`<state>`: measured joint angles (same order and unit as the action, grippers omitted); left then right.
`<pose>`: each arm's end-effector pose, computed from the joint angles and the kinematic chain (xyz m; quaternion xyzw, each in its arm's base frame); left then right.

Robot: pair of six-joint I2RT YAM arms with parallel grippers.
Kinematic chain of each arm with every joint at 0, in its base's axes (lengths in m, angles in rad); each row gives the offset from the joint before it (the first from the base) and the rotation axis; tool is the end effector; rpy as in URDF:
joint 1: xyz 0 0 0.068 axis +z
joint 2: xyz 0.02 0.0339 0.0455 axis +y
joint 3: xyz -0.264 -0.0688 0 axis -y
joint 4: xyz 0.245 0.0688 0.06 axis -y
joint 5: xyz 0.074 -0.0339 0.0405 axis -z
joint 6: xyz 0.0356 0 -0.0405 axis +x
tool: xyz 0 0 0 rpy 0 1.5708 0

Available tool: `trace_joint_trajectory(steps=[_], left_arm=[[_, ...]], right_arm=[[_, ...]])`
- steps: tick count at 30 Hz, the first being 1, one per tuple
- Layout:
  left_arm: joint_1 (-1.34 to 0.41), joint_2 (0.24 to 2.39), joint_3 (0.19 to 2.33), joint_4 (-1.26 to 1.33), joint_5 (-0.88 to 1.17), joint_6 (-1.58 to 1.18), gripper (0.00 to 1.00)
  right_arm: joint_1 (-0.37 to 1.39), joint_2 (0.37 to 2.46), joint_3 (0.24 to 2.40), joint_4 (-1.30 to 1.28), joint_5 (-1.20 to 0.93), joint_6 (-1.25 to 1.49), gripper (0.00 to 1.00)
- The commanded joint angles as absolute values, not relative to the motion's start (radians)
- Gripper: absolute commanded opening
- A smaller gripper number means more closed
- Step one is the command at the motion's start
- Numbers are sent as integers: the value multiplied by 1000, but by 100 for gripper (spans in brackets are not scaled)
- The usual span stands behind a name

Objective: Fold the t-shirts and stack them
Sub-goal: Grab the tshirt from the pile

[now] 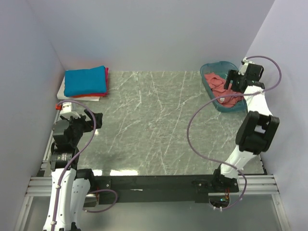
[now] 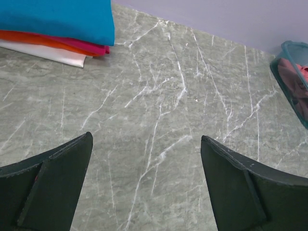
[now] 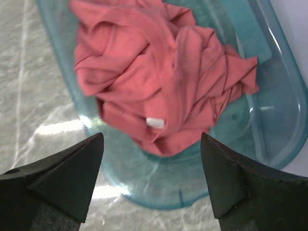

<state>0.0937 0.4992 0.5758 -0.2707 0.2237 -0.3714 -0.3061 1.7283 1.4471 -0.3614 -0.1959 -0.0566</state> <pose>0.1347 0.0047 0.2975 -0.1079 0.7632 -0.1727 0.6133 0.3841 -0.1141 0.2986 0.0673 0.8885 0.0057 0.4539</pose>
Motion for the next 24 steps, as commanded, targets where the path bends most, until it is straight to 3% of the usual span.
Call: trace_joint_trajectory(steps=[1,7,19,22,23,24], left_arm=[[94,495,586,-244,236,-374,99],[92,505,589,-249,235,-371,99],[94,525,592,-255,226,-370,100],[94,531,594,-253,226,-370,99],[94,535,592,-255,227,-370,100],[95,535,595,-256,224,-368,99]], right_arm=[[-321,1801,1574,-420,-210,-77,86],[-322,1998,1731,-458,-202,-69,84],[-321,2240,1980,-586,-218,-63,64],[-319,2229,1959,-580,-244,-74,35],[-318,2192,1912,-566,-261,-78,20],[-314,2165,1878,-522,-262,-80,14]])
